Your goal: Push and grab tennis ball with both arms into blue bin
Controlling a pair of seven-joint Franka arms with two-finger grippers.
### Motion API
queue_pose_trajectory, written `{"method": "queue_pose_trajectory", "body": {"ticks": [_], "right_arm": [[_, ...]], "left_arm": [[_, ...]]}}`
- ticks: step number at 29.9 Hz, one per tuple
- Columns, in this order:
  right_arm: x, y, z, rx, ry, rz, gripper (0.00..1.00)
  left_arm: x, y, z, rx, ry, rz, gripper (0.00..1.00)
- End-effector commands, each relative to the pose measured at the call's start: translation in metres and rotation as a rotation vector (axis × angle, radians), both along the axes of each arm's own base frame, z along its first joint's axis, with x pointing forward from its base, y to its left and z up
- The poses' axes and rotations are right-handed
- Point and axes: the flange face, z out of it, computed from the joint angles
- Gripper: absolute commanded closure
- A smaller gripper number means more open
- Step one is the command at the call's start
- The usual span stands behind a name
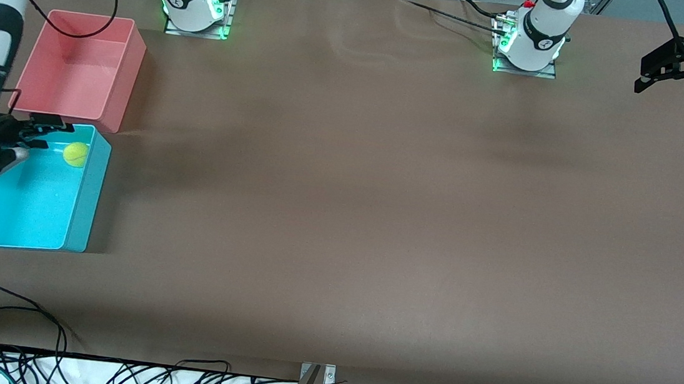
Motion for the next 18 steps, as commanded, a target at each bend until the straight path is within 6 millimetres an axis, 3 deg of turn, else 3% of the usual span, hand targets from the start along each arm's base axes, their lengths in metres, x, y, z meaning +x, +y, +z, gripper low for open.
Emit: {"method": "queue_pose_trajectory", "body": {"ticks": [1, 7, 14, 18], "right_arm": [[0.017, 0.02, 0.044, -0.01, 0.052, -0.03, 0.0], [0.033, 0.045, 0.084, -0.043, 0.054, -0.02, 0.0], [0.04, 0.053, 0.102, -0.075, 0.039, 0.009, 0.0], [0.042, 0.079, 0.116, -0.093, 0.031, 0.03, 0.0]], "left_arm": [[0.005, -0.001, 0.006, -0.018, -0.005, -0.015, 0.0], [0.005, -0.001, 0.006, -0.018, -0.005, -0.014, 0.0], [0.005, -0.002, 0.005, -0.018, -0.004, -0.015, 0.0], [0.005, -0.002, 0.006, -0.018, -0.005, -0.015, 0.0]]}}
